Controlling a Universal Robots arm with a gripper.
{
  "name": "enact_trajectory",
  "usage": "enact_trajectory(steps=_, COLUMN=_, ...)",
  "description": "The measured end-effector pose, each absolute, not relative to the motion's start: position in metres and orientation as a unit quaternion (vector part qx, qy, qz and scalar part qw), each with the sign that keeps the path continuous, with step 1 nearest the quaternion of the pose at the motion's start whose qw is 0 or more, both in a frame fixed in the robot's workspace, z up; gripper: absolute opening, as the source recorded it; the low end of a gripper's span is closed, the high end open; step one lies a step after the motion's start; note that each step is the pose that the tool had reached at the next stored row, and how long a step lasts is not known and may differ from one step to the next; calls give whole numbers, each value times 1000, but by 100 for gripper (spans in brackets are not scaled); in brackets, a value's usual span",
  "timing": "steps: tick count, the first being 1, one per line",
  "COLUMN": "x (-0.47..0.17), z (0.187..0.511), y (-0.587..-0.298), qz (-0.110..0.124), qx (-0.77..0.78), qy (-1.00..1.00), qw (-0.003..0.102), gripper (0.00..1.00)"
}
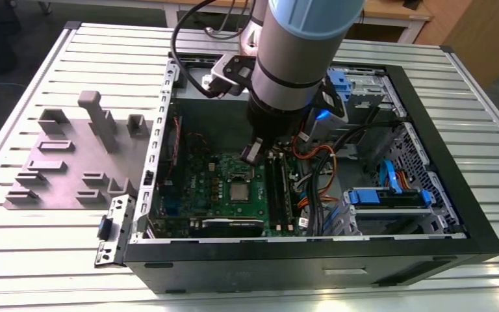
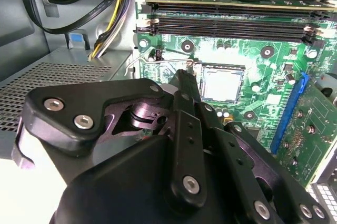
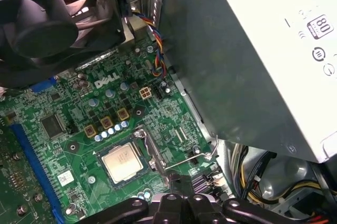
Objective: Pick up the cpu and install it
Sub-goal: 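Place the cpu into insertion slot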
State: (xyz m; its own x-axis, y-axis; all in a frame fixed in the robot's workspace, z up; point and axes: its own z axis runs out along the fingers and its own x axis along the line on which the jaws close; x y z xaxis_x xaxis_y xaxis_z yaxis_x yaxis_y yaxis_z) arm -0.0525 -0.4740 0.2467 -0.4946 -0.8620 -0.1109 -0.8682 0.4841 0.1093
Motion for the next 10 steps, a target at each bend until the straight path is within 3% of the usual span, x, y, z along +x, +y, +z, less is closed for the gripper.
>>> enact_trajectory(steps=10, x=-52, z=247, y=-477, qz=75, qx=-502, qy=861, qw=20, gripper=11)
